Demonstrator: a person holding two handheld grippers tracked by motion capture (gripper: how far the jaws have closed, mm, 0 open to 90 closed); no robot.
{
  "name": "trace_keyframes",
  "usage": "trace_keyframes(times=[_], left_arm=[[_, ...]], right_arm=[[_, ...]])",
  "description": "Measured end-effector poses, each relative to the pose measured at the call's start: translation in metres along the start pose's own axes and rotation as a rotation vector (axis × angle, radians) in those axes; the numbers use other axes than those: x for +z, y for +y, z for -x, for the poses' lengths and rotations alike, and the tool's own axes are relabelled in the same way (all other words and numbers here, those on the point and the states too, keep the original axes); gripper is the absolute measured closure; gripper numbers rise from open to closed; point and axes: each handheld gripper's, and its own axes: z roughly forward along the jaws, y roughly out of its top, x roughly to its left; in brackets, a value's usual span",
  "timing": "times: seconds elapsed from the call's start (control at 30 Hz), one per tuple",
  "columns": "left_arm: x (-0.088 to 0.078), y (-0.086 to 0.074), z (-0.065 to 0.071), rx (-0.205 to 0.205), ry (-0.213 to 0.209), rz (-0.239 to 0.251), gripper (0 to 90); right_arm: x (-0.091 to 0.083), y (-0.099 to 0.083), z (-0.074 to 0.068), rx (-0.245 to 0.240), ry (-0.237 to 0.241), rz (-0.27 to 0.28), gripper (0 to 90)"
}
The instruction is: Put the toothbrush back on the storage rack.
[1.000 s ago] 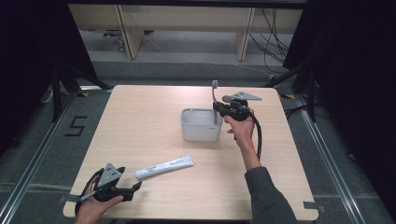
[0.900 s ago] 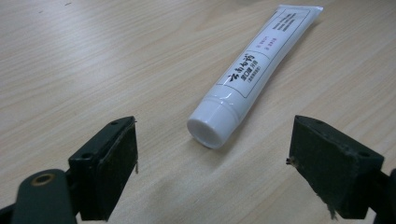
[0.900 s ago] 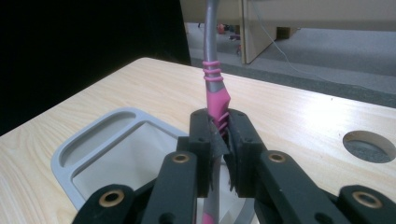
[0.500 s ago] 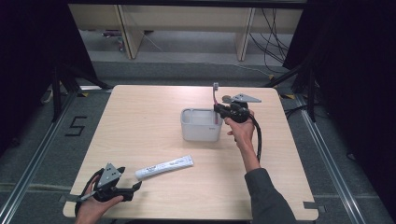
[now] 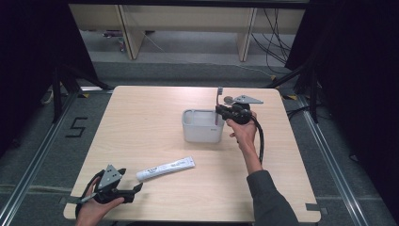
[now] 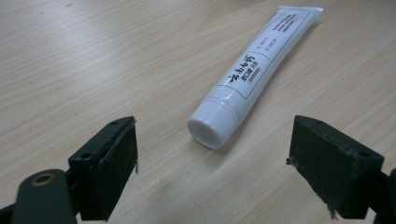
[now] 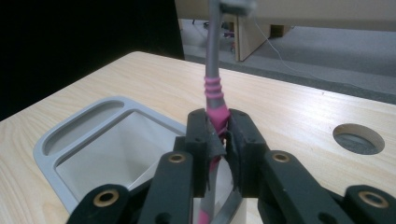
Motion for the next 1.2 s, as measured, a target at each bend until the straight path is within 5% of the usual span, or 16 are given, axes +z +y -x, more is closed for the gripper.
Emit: trace_keyframes(times=[0.23, 0.37, 0.5, 1.2], left_arm=[[0.0, 0.0, 0.0, 0.004, 0.003, -0.004, 15.1], [0.001, 0.0, 0.0, -0.001, -0.003, 0.005, 15.1], [0.001, 0.0, 0.001, -0.002, -0.002, 0.008, 15.1], [0.0, 0.0, 0.001, -0.007, 0.0, 0.005, 15.1]], right_arm=[[-0.004, 0.001, 0.0, -0.026, -0.012, -0.014, 72.1], [-0.011, 0.004, -0.002, -0.014, -0.021, -0.027, 52.4], [-0.019, 0.004, -0.003, 0.004, -0.034, -0.011, 43.4], [-0.046, -0.003, -0.017, -0.018, -0.044, -0.025, 34.0]])
